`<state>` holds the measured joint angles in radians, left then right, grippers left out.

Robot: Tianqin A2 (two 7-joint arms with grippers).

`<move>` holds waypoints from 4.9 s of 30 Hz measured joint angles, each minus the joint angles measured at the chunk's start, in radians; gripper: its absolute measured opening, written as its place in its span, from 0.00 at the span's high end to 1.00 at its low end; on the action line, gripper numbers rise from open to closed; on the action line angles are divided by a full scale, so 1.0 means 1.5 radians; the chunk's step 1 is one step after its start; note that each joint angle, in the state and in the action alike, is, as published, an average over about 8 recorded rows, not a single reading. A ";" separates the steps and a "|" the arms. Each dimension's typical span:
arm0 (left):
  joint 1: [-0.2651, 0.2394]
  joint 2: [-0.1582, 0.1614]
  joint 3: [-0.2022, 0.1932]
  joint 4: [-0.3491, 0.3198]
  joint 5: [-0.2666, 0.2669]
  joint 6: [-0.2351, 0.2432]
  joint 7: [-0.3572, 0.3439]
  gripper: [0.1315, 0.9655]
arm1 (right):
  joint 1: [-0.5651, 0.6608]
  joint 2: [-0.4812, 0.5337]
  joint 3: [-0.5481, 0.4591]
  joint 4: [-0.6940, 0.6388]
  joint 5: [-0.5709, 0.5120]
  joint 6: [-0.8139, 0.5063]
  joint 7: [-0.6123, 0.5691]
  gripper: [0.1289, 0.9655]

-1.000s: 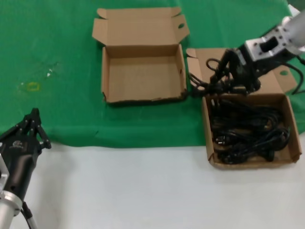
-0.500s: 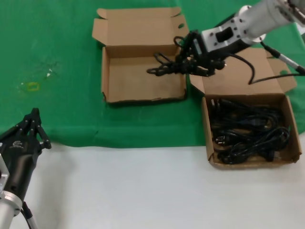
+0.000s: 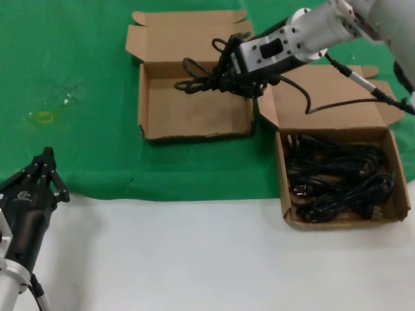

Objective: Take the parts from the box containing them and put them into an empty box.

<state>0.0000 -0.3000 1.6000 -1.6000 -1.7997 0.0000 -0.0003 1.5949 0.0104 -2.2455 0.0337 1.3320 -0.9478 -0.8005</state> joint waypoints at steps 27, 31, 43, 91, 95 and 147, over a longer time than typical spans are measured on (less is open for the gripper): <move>0.000 0.000 0.000 0.000 0.000 0.000 0.000 0.99 | -0.066 -0.007 -0.337 0.147 0.279 0.135 0.115 0.91; 0.000 0.000 0.000 0.000 0.000 0.000 0.000 0.99 | -0.074 -0.007 -0.338 0.149 0.272 0.153 0.107 0.91; 0.000 0.000 0.000 0.000 0.000 0.000 0.000 0.99 | -0.097 -0.007 -0.338 0.162 0.272 0.194 0.093 0.91; 0.000 0.000 0.000 0.000 0.000 0.000 0.000 0.99 | -0.123 -0.007 -0.338 0.182 0.270 0.245 0.062 0.64; 0.000 0.000 0.000 0.000 0.000 0.000 0.000 0.99 | -0.123 -0.007 -0.338 0.182 0.271 0.245 0.062 0.54; 0.000 0.000 0.000 0.000 0.000 0.000 0.000 0.33 | -0.466 0.066 -0.058 0.497 0.286 0.386 0.234 0.00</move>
<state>0.0000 -0.3000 1.6000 -1.6000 -1.7997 0.0000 -0.0005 0.8959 0.1095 -2.3321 0.7790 1.7606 -0.3681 -0.4491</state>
